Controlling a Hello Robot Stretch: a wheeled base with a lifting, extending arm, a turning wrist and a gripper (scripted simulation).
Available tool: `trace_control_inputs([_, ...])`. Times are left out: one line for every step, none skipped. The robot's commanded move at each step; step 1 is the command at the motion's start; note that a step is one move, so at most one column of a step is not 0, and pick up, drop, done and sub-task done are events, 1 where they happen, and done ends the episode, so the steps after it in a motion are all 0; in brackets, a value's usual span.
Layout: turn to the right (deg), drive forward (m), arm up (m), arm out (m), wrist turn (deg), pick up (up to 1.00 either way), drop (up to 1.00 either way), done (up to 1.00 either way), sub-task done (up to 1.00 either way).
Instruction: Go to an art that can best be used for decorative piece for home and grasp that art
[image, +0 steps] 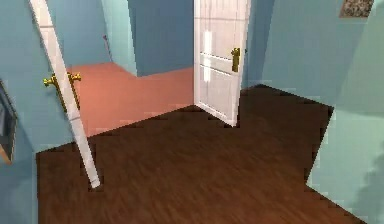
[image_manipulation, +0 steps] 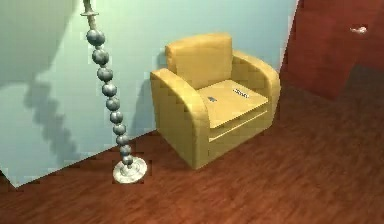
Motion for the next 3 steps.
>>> trace_control_inputs([0.0,0.3,0.0,0.0,0.0,0.0,0.0,0.0,0.0])
trace_control_inputs([-12.0,0.0,0.0,0.0,0.0,0.0,0.0,0.0,0.0])
trace_control_inputs([0.0,1.0,0.0,0.0,0.0,0.0,0.0,0.0,0.0])
